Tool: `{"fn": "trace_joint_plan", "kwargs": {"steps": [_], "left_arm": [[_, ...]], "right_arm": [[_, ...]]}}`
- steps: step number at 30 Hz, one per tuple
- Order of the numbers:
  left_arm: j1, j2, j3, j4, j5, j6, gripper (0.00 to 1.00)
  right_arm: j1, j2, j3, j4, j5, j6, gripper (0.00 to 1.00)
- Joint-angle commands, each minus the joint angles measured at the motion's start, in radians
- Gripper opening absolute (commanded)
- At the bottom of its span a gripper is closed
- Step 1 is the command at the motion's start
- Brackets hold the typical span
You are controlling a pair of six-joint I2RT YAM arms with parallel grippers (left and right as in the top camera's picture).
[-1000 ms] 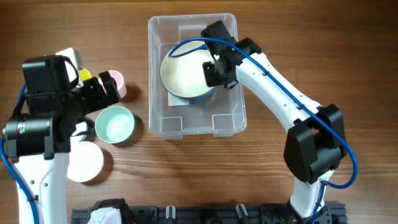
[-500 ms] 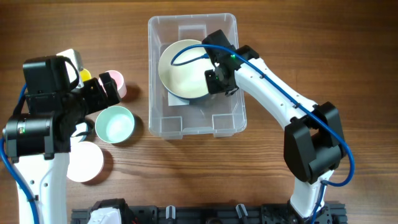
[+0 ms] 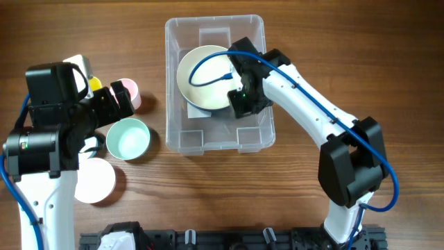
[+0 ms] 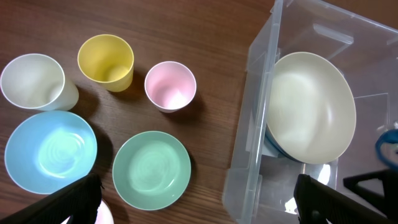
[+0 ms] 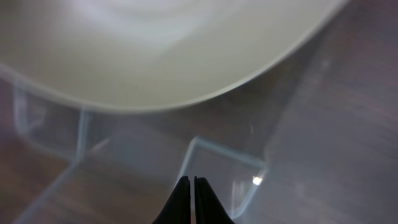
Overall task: Pack container
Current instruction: 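Adjust the cream bowl onto the teal stack, then release and withdraw right gripper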
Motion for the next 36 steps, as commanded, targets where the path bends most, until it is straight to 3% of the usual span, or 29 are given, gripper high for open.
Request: {"fn": "trace_joint_plan", "kwargs": {"steps": [1, 17, 27, 36], "left_arm": [[0.005, 0.004, 0.01, 0.0, 0.012, 0.005, 1.0], [0.005, 0.004, 0.01, 0.0, 0.012, 0.005, 1.0], [0.005, 0.004, 0.01, -0.001, 0.012, 0.005, 1.0], [0.005, 0.004, 0.01, -0.002, 0.012, 0.005, 1.0]], "right_arm": [[0.057, -0.031, 0.016, -0.04, -0.105, -0.172, 0.04], [0.132, 0.01, -0.133, 0.262, -0.068, -0.193, 0.04], [0.132, 0.014, -0.133, 0.388, 0.202, 0.004, 0.04], [0.13, 0.014, -0.133, 0.43, 0.301, 0.052, 0.04]]}}
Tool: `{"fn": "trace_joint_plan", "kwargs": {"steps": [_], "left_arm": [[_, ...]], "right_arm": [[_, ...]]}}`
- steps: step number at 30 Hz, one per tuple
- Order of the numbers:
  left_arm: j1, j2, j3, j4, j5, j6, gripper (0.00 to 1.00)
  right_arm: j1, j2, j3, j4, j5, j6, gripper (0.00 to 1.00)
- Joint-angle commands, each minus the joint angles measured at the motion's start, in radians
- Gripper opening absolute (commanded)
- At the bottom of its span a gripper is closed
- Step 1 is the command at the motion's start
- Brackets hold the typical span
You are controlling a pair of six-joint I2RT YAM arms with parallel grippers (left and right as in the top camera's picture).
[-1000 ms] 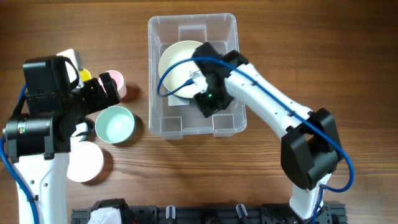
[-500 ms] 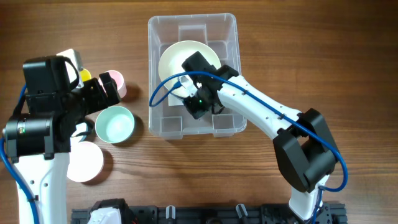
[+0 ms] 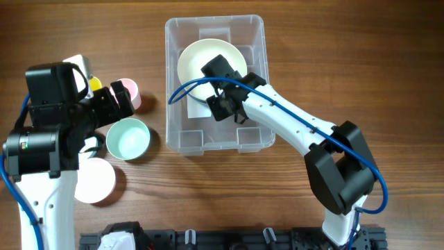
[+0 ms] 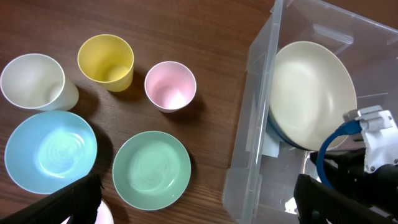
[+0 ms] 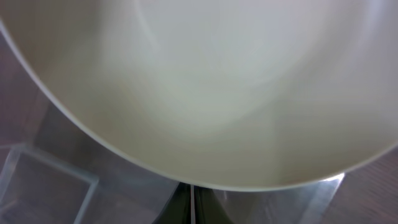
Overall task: Pack container
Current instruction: 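Adjust the cream bowl onto the teal stack, then release and withdraw right gripper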
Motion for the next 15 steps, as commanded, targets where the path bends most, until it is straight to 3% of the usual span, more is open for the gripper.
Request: {"fn": "trace_joint_plan", "kwargs": {"steps": [1, 9, 13, 15], "left_arm": [[0.005, 0.004, 0.01, -0.005, 0.012, 0.005, 1.0], [0.005, 0.004, 0.01, -0.008, 0.012, 0.005, 1.0], [0.005, 0.004, 0.01, -0.008, 0.012, 0.005, 1.0], [0.005, 0.004, 0.01, -0.008, 0.012, 0.006, 1.0]], "right_arm": [[-0.005, 0.017, -0.001, 0.039, 0.088, 0.039, 0.04], [-0.002, 0.005, -0.001, 0.018, 0.019, -0.005, 0.04], [0.001, -0.153, 0.039, -0.045, 0.033, 0.031, 0.04], [-0.031, -0.277, 0.046, -0.037, 0.063, 0.056, 0.1]]}}
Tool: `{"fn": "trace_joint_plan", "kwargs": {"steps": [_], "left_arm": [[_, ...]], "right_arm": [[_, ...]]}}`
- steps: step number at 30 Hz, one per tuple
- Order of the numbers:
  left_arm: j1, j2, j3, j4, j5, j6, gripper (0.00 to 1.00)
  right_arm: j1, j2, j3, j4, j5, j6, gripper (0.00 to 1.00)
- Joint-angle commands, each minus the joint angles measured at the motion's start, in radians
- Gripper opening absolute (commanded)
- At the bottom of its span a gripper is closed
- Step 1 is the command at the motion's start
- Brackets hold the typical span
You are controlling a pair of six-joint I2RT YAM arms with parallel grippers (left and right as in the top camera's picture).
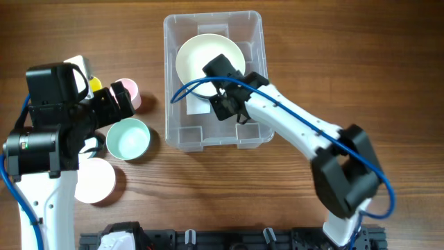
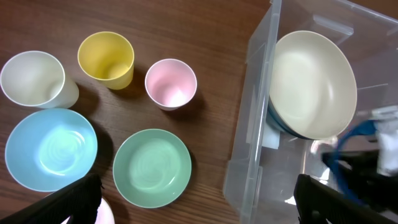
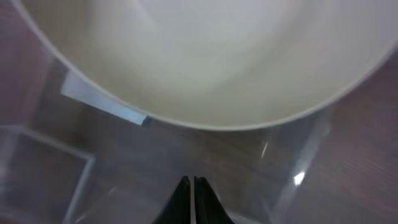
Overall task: Pack container
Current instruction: 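Adjust the cream bowl onto the teal stack, then release and withdraw right gripper, then move the left gripper to the small white cup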
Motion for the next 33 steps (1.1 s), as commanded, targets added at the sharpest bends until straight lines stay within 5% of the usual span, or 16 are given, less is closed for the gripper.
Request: {"fn": "trace_joint_plan", "kwargs": {"steps": [1, 3, 4, 8, 14, 18, 27, 33], "left_arm": [[0.005, 0.004, 0.01, 0.0, 0.012, 0.005, 1.0], [0.005, 0.004, 0.01, 0.0, 0.012, 0.005, 1.0], [0.005, 0.004, 0.01, 0.0, 0.012, 0.005, 1.0], [0.005, 0.004, 0.01, 0.0, 0.012, 0.005, 1.0], [0.005, 0.004, 0.01, -0.003, -0.051, -0.031, 1.0], [0.081, 0.008, 0.014, 0.005, -0.127, -0.135, 1.0], [0.574, 0.268, 0.144, 0.024, -0.123, -0.256, 0.99], [0.621, 0.568, 0.144, 0.073, -0.116, -0.261, 1.0]], "right_arm": [[-0.051, -0.258, 0.046, 0.014, 0.039, 0.048, 0.27], [-0.135, -0.366, 0.046, 0.003, 0.044, 0.071, 0.82], [-0.183, -0.406, 0.046, -0.011, 0.043, 0.089, 0.85], [-0.47, -0.502, 0.046, -0.134, -0.066, 0.088, 0.86], [-0.718, -0.473, 0.015, -0.306, -0.097, 0.043, 0.88], [-0.753, -0.446, 0.003, -0.306, -0.156, 0.027, 0.87], [-0.753, -0.417, 0.003, -0.307, -0.186, 0.026, 0.83], [-0.753, -0.417, 0.003, -0.308, -0.185, 0.026, 0.83]]}}
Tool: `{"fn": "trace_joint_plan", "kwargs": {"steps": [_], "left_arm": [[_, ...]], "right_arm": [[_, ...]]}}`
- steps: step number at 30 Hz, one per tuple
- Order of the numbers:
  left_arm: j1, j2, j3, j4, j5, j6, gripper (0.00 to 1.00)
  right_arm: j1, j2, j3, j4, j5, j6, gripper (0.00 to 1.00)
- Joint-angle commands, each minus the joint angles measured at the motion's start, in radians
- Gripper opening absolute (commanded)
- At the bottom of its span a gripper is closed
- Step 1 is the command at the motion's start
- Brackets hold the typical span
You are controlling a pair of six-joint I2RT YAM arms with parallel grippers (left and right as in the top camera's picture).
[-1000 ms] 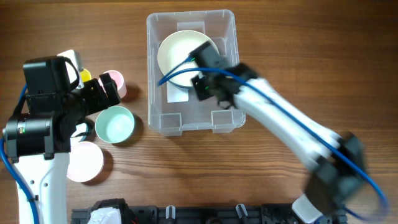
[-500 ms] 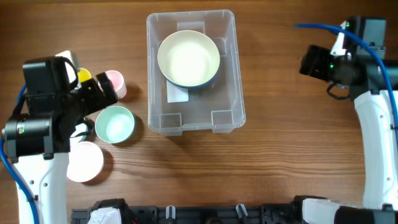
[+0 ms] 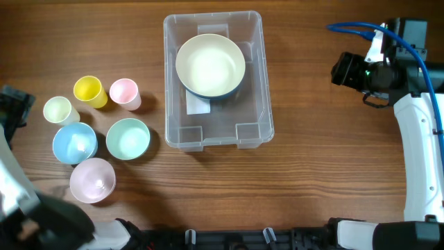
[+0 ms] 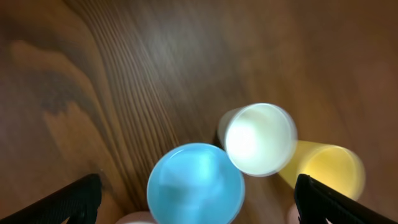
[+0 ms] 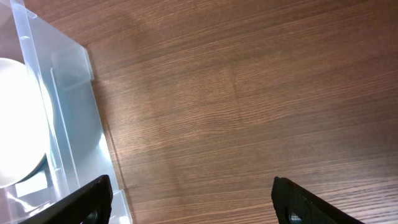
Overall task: Pack container
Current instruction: 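Move the left gripper to the small white cup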
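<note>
A clear plastic container [image 3: 251, 125] stands at the table's middle back. Inside it a cream bowl [image 3: 210, 66] rests on a blue bowl whose rim barely shows. Left of it stand a white cup [image 3: 57, 109], yellow cup [image 3: 88, 90], pink cup [image 3: 125, 92], blue bowl [image 3: 74, 142], green bowl [image 3: 128, 138] and pink bowl [image 3: 92, 180]. My right gripper [image 5: 196, 202] is open over bare wood, right of the container [image 5: 68, 124]. My left gripper [image 4: 198, 205] is open high above the blue bowl [image 4: 196, 183] and white cup [image 4: 260, 138].
The right arm [image 3: 409, 118] runs along the table's right edge, and the left arm [image 3: 14, 173] sits at the left edge. Bare wood lies between the container and the right arm. A dark rail [image 3: 229, 239] lines the front edge.
My right gripper was shut inside the container beside the cream bowl; now it is open at the far right, outside it. My left arm has drawn back to the left edge.
My right gripper was shut at the cream bowl's right side, the bowl tilted in the container. Then it stood at the bowl's near edge, with the bowl nearer the container's far end. Now the bowl lies level and both arms are apart from it.
</note>
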Motion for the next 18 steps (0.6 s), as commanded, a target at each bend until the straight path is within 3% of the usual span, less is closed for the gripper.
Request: {"fn": "trace_joint_plan", "kwargs": {"steps": [1, 6, 9, 11, 14, 18], "left_arm": [[0.003, 0.151, 0.007, 0.02, 0.014, -0.024, 1.0], [0.001, 0.277, 0.007, 0.054, 0.066, -0.024, 0.91], [0.001, 0.301, 0.007, 0.083, 0.066, -0.024, 0.75], [0.0, 0.301, 0.007, 0.102, 0.066, -0.023, 0.71], [-0.014, 0.305, 0.006, 0.132, 0.05, -0.023, 0.7], [-0.076, 0.322, 0.006, 0.149, 0.014, -0.014, 0.75]], "right_arm": [[0.002, 0.011, -0.006, 0.0, -0.016, -0.011, 0.83], [0.002, 0.011, -0.006, 0.0, -0.016, -0.011, 0.82], [0.002, 0.011, -0.006, 0.0, -0.016, -0.011, 0.82], [0.002, 0.011, -0.006, 0.0, -0.016, -0.01, 0.82], [0.002, 0.011, -0.006, 0.0, -0.016, -0.01, 0.82], [0.002, 0.011, -0.006, 0.0, -0.016, -0.011, 0.82]]}}
